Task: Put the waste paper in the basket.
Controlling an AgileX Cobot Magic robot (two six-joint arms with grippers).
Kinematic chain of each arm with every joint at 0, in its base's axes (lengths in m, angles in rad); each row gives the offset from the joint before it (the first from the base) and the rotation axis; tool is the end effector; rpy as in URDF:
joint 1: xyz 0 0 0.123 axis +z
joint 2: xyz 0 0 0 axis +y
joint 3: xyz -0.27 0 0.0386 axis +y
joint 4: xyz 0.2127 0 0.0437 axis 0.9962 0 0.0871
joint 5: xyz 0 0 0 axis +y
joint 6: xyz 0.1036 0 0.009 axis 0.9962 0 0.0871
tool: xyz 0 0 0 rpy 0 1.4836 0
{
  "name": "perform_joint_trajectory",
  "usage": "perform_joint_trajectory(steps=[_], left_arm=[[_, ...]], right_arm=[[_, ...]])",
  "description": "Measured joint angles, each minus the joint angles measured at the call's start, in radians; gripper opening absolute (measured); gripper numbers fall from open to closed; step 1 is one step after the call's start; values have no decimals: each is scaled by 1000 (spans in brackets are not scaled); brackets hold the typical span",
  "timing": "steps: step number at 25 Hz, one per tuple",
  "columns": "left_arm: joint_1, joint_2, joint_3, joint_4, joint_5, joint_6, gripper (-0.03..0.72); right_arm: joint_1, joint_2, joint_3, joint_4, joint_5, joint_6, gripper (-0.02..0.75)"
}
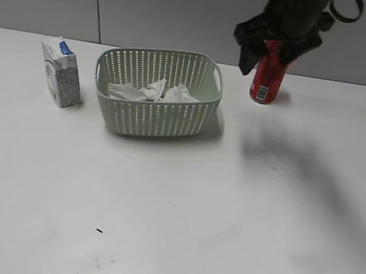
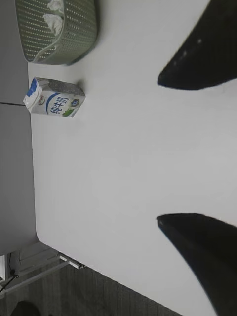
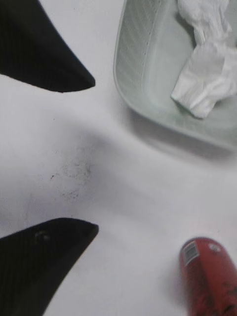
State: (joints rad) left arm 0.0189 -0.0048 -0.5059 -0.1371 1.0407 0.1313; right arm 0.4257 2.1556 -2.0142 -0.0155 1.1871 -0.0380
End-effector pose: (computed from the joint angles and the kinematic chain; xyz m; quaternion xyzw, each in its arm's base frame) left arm -0.0123 -0.0125 0.2585 0.0497 0.8417 -0.0282 0.5369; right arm 0.3937 0.1769 0.2417 -0.2283 0.9596 0.0242 0.1624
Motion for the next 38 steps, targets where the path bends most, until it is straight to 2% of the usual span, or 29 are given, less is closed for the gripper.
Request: perform_joint_trajectory(steps=[7,12,17,23,30,38], left_arm=[[0,0,0,0,0,0,571],[0,0,0,0,0,0,571],[0,0,0,0,0,0,571],[0,0,0,0,0,0,571],[0,0,0,-1,0,0,571],[0,0,0,-1,0,0,571]], right_arm=[[-202,-132,212,48,3,-5,593],[-316,-301,470,48,0,-28,593],[-408,-509,762,46,-86,-35,593],[-421,-821,1088,55,-191,-37,593],[-421,-1141,1414,81,-236,-37,592],[-421,-1514,1584,82,-237,-37,592]])
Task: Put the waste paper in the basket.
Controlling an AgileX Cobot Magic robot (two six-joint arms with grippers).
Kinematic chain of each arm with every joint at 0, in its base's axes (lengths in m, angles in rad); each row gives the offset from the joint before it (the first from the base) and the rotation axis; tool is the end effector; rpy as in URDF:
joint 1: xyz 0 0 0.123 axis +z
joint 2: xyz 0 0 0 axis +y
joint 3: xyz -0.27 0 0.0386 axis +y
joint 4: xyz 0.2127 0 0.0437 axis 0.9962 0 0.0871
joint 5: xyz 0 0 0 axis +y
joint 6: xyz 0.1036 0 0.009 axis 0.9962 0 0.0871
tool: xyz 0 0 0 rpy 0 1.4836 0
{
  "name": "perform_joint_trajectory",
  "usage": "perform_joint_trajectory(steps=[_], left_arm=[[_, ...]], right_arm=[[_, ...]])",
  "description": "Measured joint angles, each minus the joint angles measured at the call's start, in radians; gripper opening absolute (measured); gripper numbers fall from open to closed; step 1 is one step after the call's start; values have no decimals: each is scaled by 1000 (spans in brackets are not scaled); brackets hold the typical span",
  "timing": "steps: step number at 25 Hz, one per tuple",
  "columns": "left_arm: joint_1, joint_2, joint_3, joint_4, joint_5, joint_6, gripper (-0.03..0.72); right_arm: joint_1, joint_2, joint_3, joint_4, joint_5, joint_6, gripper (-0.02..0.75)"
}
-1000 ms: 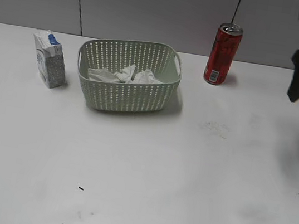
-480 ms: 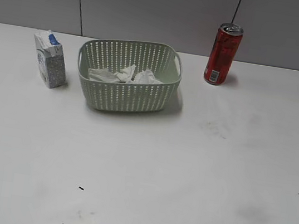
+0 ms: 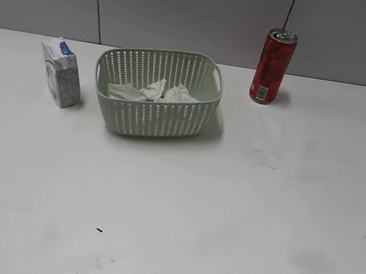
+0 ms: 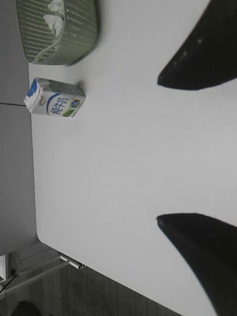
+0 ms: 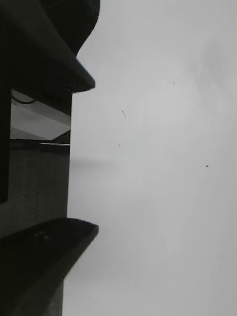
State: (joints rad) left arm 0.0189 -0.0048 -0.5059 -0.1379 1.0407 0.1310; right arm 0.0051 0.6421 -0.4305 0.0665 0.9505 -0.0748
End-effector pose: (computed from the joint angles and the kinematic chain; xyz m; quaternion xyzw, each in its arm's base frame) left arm -0.0123 -0.0126 0.2585 0.0496 0.8417 -0.0287 0.5370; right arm 0.0734 0.0060 0.2224 -0.0266 0.9686 0.0224 0.2462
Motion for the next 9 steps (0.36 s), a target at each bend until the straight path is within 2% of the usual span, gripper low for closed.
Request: perform_joint_trajectory(steps=[9], left_arm=[[0,0,0,0,0,0,571]], right_arm=[[0,-407,0,4,-5,0,593]])
